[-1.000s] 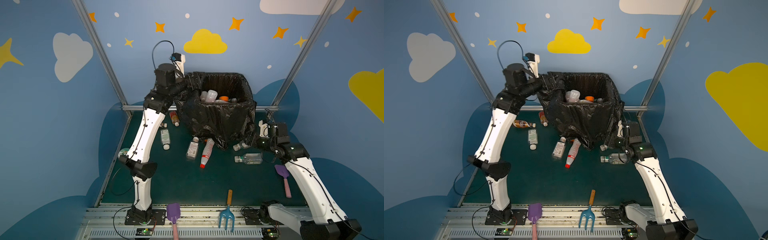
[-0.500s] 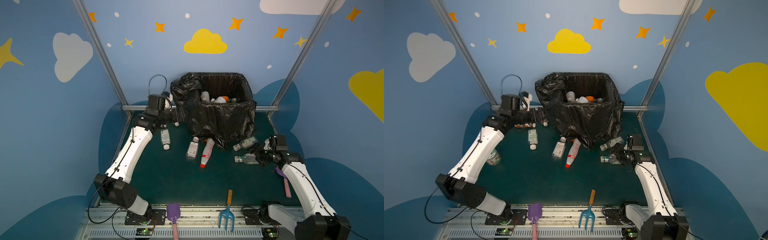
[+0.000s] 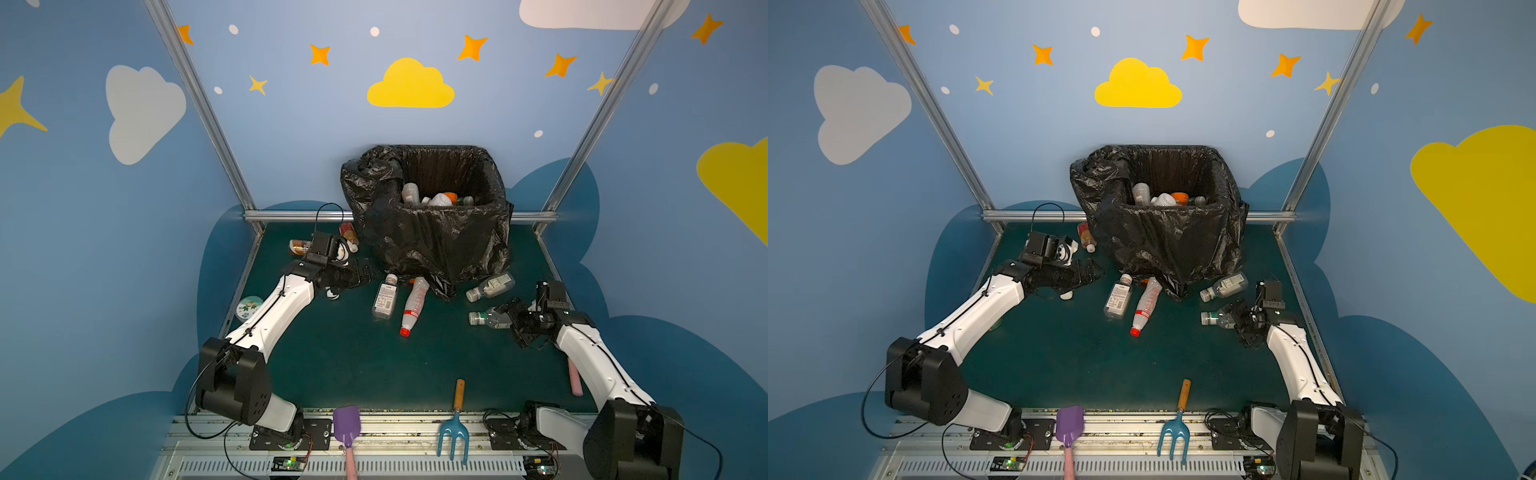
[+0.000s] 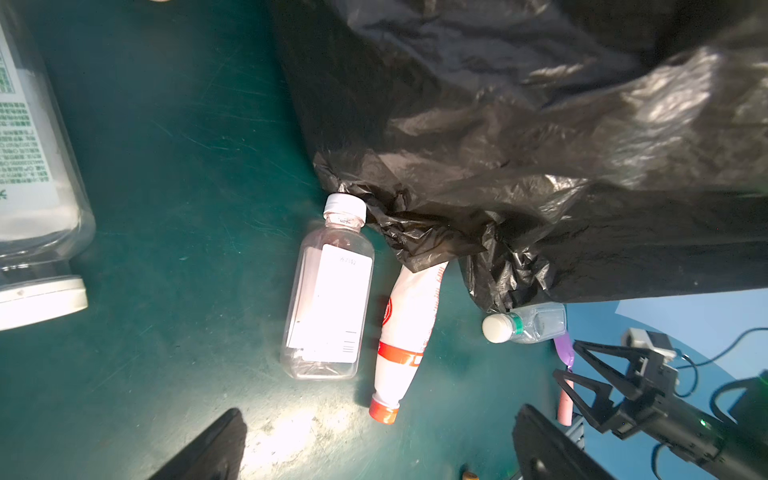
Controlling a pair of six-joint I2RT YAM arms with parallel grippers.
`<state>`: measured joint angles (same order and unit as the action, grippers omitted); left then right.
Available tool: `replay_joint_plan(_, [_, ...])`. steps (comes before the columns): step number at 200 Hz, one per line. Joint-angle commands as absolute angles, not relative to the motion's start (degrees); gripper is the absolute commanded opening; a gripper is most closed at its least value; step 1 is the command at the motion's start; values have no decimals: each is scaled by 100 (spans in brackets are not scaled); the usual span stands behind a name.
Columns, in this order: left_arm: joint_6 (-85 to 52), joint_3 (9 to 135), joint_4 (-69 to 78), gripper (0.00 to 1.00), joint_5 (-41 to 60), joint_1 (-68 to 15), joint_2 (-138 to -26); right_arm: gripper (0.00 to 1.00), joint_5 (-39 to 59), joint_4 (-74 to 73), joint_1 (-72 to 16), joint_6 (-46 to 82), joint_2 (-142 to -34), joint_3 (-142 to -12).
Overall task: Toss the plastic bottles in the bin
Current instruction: 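Withdraw the left gripper to the table while the right lowers to a clear green-cap bottle, then close the right gripper on the clear green-cap bottle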
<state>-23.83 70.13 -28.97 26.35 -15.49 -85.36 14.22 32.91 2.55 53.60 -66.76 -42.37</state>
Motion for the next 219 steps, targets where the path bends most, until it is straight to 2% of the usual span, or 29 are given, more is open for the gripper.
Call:
replay_joint_plan(1, [-2190,7064,-2955,100,2629,-1540,-8523,86,1267,3103,281,5463,-6912,-4356])
replay_joint_plan(154, [-1946,7128,-3217,100,2804,-1052,-8473,86,996,2937,141,5292,-8626,-5177])
replay_joint_plan(219, [-1938,7084,-3279,100,2773,-892,-8433,82,1017,3063,115,5052,-9250,-5421])
